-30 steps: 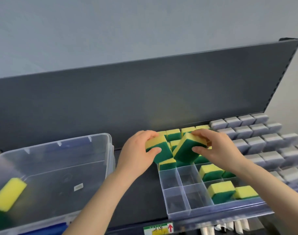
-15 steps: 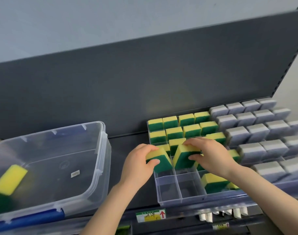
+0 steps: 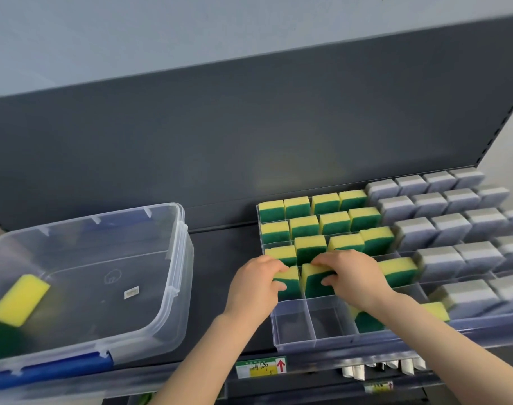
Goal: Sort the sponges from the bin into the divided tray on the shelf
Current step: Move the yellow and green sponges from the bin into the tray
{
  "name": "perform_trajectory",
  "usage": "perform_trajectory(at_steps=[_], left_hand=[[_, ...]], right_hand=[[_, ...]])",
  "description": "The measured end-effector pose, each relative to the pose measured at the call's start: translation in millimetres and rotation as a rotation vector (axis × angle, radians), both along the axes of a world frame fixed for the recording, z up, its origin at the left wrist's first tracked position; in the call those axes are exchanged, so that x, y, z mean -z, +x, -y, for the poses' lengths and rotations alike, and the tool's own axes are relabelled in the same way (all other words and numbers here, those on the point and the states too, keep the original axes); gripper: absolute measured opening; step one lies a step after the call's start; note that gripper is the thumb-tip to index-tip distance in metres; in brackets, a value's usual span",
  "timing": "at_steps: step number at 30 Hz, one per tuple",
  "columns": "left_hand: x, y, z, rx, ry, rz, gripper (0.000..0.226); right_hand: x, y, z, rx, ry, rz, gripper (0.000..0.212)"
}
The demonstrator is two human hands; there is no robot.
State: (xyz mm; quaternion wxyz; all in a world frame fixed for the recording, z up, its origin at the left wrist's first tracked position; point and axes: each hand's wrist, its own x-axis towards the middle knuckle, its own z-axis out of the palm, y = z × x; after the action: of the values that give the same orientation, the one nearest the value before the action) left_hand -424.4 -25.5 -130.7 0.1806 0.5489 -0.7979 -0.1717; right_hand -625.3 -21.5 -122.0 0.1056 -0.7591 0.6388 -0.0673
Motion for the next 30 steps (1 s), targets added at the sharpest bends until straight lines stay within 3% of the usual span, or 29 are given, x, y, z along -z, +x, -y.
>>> perform_trajectory(at_steps=[12,17,30], left_hand=[[-4.9,6.1,-0.6,0.028,-0.098,0.076,0.043],[-30.9,21.8,2.0,0.016,-0.193,0.130,0.043],[-88.1,151.3,11.9,-0.178,-0.157,0.395,0.036]], right_hand=[[-15.7,1.1,0.8,-0.021,0.045,0.013,0.045],[-44.2,10.9,1.3,-0.022,-0.052,0.110,0.049],[-85.6,135.2,13.7,-0.129,-0.174,0.159,0.042]])
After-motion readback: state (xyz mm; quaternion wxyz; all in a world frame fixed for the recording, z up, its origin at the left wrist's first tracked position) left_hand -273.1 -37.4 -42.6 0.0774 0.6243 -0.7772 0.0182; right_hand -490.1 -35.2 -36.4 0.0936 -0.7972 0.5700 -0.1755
